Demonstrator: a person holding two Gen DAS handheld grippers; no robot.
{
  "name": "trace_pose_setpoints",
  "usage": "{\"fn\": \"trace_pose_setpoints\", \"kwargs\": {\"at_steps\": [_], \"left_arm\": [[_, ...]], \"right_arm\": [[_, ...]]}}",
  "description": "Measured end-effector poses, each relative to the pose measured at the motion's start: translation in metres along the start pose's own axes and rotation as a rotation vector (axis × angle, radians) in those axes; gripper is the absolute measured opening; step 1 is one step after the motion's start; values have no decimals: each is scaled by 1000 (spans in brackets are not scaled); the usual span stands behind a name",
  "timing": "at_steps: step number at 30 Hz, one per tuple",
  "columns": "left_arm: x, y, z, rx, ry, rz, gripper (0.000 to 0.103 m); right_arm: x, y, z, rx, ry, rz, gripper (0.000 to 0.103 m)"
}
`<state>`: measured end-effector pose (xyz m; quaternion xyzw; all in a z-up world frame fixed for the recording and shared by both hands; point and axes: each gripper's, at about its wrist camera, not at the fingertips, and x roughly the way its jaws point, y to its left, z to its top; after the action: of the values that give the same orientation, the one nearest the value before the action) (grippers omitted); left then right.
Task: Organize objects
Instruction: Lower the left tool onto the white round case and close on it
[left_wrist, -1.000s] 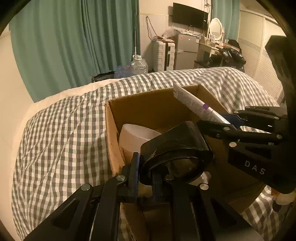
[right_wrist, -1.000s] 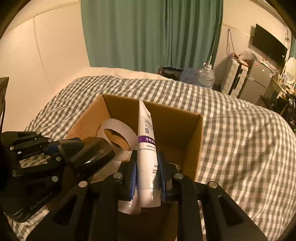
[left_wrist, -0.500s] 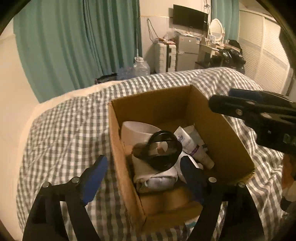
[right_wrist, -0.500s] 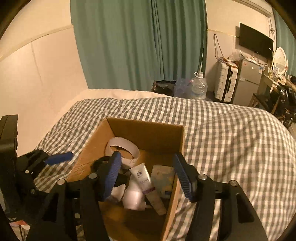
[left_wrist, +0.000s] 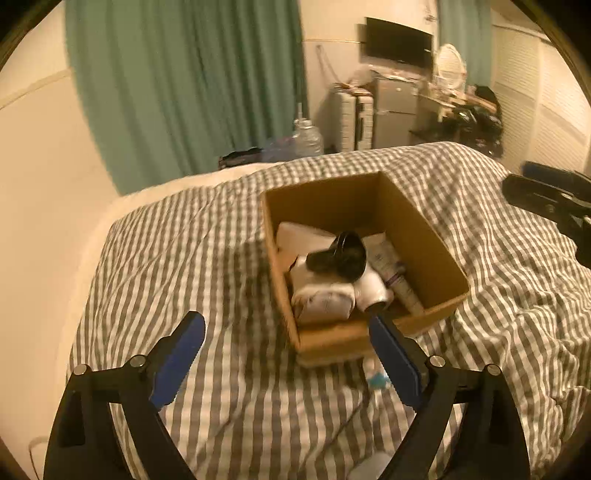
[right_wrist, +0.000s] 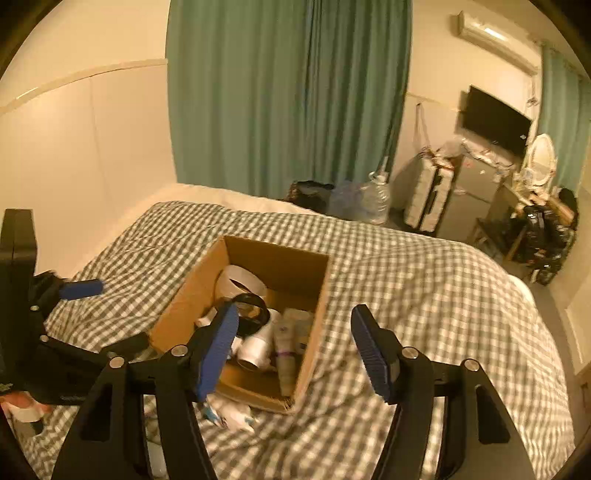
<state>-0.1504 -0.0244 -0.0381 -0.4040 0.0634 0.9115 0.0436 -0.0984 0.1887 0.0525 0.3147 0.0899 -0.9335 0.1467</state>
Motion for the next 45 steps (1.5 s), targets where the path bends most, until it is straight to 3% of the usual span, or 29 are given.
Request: {"fn": "trace_pose_setpoints", "kwargs": {"at_steps": [8, 19, 28, 33, 39, 44, 45], "left_arm": [[-19, 1, -53, -93, 8, 19, 93], [1, -36, -120, -19, 97, 7, 93], [21, -61, -144, 51, 172, -67, 93], [28, -70, -150, 92, 186, -68, 93], [28, -73, -152, 114, 202, -73, 81], [30, -58, -149, 69, 212, -41, 39], [27, -54, -148, 55, 207, -49, 37]], "right_arm": [[-17, 11, -53, -19, 74, -1, 70], [12, 36, -140, -27, 238, 48, 70], [17, 29, -159, 48, 264, 52, 70], [18, 28, -159, 61, 273, 48, 70], [13, 29, -159, 66, 262, 59, 70], [11, 29, -161, 72, 261, 60, 70], [10, 28, -161, 73, 259, 61, 70]]}}
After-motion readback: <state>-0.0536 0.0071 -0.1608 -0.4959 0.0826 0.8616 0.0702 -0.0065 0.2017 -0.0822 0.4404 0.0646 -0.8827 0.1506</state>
